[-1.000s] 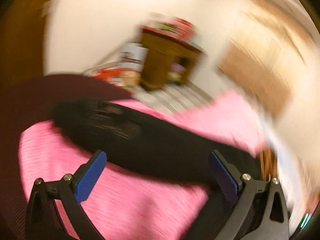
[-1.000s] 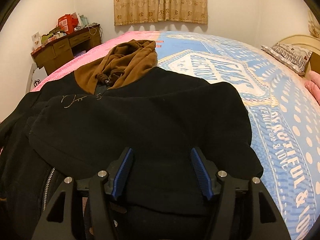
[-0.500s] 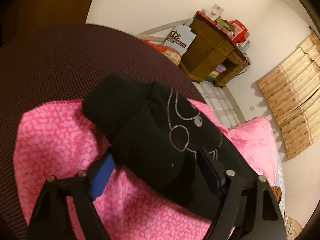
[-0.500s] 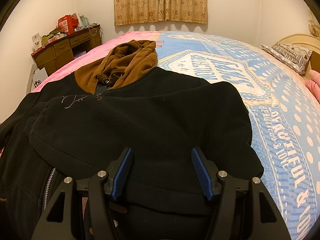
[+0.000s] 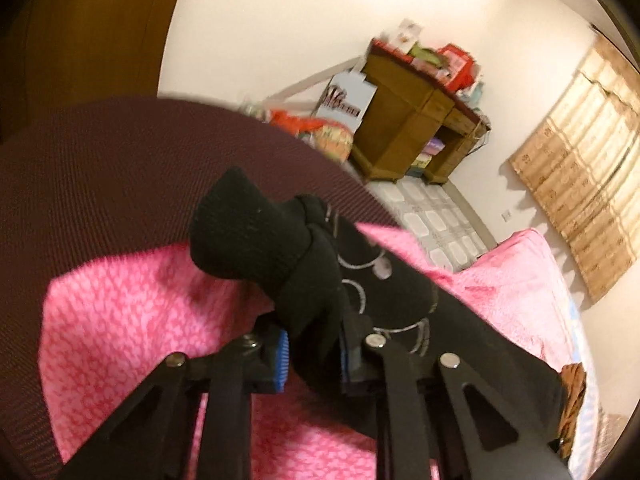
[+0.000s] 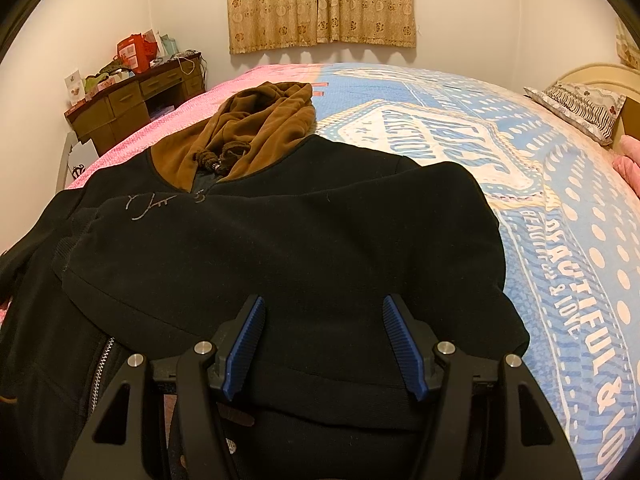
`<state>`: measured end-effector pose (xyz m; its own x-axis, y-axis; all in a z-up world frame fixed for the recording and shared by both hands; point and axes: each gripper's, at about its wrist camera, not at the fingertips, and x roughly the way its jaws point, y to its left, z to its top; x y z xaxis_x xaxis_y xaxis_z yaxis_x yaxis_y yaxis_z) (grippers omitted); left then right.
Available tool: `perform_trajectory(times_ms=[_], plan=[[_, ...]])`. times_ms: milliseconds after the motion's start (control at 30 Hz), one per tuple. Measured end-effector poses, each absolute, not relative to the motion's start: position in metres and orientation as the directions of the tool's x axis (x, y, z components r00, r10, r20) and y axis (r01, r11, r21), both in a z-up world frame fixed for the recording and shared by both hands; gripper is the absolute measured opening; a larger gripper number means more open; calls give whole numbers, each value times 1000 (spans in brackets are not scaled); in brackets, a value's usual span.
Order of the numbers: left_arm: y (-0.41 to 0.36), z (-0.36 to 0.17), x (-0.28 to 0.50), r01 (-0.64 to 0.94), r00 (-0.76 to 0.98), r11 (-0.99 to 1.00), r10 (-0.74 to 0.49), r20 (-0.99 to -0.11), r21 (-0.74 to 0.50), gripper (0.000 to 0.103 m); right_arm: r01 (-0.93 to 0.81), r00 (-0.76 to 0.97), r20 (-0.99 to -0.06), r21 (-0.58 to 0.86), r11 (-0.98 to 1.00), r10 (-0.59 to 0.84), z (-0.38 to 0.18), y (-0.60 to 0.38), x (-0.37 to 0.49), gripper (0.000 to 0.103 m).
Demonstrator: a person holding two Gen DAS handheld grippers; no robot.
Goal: Fold large clothes
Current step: 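Fold the held sleeve across the jacket front with the left tool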
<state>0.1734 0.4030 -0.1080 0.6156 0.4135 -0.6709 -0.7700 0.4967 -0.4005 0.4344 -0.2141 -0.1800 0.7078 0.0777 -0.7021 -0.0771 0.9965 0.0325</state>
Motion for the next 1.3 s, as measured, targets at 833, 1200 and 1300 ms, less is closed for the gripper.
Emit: perform_trajectory(times_ms=[833,1200,1300], plan=[[14,-85,319,6,779,999,-35,-626,-48,20,-77,717,-689,70,995,104,-180,-218,435,64],[75,-56,244,41,804,985,-132,-580,-167,103,-81,715,-691,73,994,109,-181,-219,435,65],[115,-67,230,-60,813,979,-66,-579,-195,103,-82,710,-697,68,994,106,-181,-217,437,66]])
